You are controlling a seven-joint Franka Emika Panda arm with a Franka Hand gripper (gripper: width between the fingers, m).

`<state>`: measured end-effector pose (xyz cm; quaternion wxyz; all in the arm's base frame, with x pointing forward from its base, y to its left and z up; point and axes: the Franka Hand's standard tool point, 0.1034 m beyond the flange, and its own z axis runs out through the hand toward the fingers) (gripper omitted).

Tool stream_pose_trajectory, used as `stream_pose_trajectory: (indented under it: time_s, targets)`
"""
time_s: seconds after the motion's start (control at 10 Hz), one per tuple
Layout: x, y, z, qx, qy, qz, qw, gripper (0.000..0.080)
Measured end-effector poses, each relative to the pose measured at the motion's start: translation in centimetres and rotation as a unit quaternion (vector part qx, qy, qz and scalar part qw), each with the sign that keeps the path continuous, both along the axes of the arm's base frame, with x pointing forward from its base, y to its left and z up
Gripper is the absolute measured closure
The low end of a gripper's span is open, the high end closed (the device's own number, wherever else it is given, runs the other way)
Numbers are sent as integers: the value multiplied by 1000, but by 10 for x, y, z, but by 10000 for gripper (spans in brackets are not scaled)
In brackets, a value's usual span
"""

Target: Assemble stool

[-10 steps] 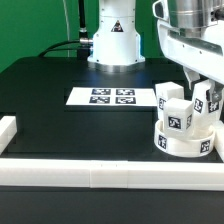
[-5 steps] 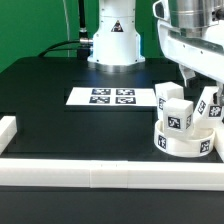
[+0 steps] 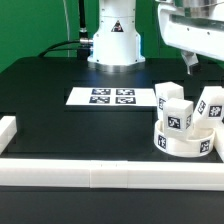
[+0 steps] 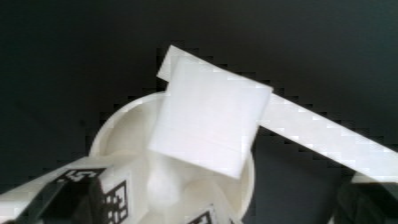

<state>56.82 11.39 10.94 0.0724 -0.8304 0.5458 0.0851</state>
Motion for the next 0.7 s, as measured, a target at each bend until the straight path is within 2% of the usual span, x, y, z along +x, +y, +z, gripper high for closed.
stream_pose_trajectory:
  time_s: [0.1, 0.2, 0.3, 0.5, 0.7]
  targets:
    - [0, 0, -1, 0, -3, 16, 1000, 150]
    - [0, 0, -1, 4, -15, 77, 997, 150]
    - [-4, 0, -1, -1, -14, 130, 991, 150]
    - [-4, 7, 2, -14, -37, 295, 955, 150]
    - [-3, 11, 3, -7, -55, 385, 921, 150]
